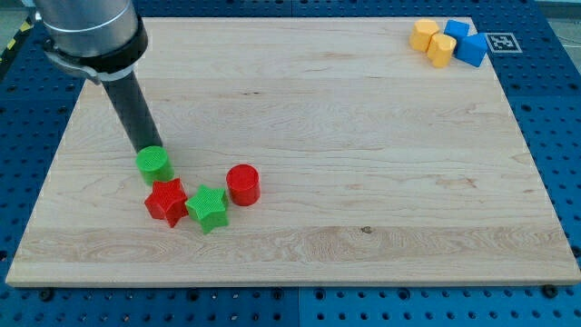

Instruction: Slide green circle slightly to the bottom left of the board

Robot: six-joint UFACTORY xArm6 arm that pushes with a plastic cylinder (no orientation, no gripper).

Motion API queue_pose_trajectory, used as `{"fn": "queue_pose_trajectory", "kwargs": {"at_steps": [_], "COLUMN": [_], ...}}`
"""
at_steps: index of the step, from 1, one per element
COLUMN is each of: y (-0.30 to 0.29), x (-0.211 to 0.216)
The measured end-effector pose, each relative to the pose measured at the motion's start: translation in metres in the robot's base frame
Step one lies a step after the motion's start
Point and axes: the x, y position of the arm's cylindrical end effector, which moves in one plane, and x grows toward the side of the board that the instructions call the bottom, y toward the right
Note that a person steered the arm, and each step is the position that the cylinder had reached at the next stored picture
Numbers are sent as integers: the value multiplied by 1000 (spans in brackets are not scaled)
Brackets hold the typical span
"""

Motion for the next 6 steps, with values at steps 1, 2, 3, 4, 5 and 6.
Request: {"fn": "queue_pose_trajectory", "kwargs": {"at_steps": [1,2,3,4,5,6], "y": [-3,-3,18,50,47,27], "x": [0,0,-12,-4,14,15]}}
